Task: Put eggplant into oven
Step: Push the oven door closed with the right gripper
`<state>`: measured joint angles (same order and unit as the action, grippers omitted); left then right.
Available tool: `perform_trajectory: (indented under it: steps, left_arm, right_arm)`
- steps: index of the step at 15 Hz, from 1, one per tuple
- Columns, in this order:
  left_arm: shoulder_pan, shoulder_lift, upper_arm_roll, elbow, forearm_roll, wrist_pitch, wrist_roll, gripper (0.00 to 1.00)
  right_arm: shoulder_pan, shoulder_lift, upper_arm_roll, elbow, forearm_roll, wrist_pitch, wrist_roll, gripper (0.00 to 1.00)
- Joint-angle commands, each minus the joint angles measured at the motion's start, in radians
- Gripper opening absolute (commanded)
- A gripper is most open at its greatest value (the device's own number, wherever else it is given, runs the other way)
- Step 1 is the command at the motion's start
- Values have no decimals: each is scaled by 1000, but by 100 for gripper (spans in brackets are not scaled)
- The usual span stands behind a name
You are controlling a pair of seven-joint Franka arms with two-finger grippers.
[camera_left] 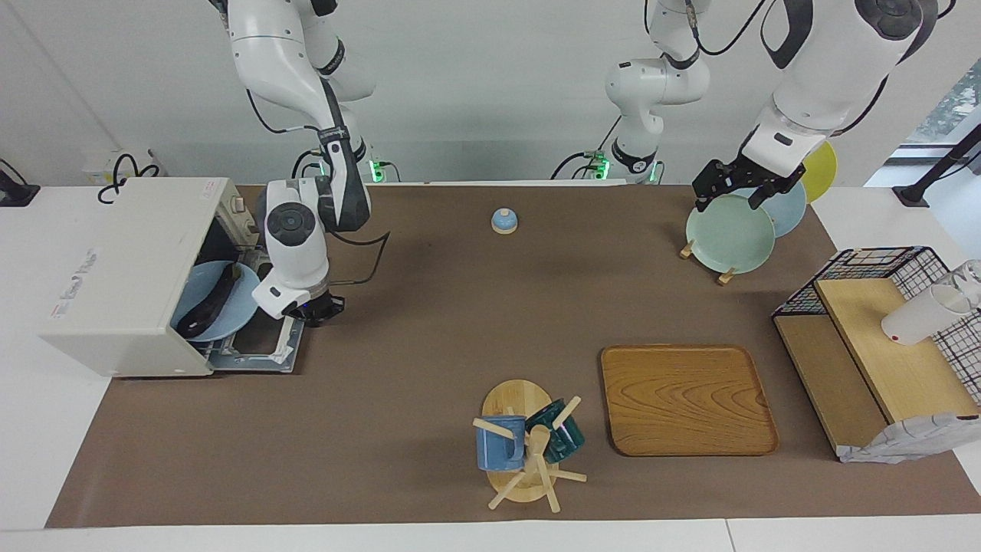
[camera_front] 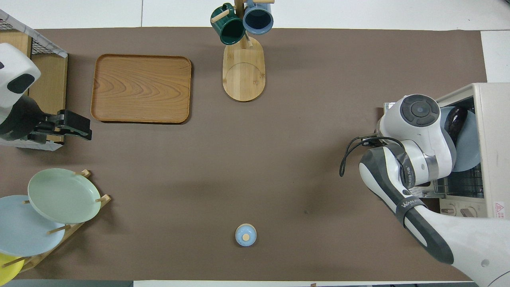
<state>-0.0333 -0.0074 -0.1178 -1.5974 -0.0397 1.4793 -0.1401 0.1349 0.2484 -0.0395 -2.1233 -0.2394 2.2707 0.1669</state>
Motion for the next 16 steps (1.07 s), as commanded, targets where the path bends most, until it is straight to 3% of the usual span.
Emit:
perform_trajectory:
  steps: [1,3,6,16]
  left_arm:
    - [12,-6,-10,8,17,-16,11,100]
    - [12,-6,-10,8,17,-16,11,100]
    - [12,-6,-10,8,17,-16,11,100]
    - [12,-6,-10,7,17,-16,11,100]
  right_arm:
    - [2,-8,1,5,-43,-43,14,0]
    - [9,-9,3,38,-125,-112,7,0]
    - [-9,-37,0,88,-141,-195,-94,0]
    - [-202,-185,-5,160,-34,-345,-444,0]
